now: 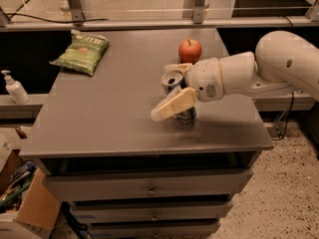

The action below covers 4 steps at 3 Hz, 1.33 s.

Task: Knock redbull can over

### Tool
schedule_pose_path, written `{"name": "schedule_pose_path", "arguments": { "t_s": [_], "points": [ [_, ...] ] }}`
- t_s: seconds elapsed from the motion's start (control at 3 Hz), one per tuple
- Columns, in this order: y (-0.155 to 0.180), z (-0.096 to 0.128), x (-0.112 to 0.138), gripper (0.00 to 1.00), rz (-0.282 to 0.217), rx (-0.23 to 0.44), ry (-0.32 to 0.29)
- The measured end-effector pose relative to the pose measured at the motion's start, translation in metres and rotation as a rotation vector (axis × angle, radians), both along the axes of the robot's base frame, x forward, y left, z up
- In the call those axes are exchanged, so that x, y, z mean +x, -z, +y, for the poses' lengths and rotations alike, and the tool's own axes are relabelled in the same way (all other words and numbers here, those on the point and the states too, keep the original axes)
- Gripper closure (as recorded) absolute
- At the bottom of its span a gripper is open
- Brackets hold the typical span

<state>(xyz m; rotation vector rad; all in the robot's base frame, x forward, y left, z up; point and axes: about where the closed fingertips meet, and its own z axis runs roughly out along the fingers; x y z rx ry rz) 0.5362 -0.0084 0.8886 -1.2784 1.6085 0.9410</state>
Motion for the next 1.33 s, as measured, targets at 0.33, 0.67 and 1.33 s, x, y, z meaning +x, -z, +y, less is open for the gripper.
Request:
{"name": "schedule_pose_path", "arguments": {
  "t_s": [0.33,0.67,1.33],
  "points": [
    [-0.012,0.019,0.006,0.0,-0.019,-0.002,-0.008],
    [-0.017,0.023,0.01,0.0,-0.028,-0.008,-0.003],
    [-0.023,-0.008,0.017,0.0,-0.046,-0.019,0.041]
  ]
}}
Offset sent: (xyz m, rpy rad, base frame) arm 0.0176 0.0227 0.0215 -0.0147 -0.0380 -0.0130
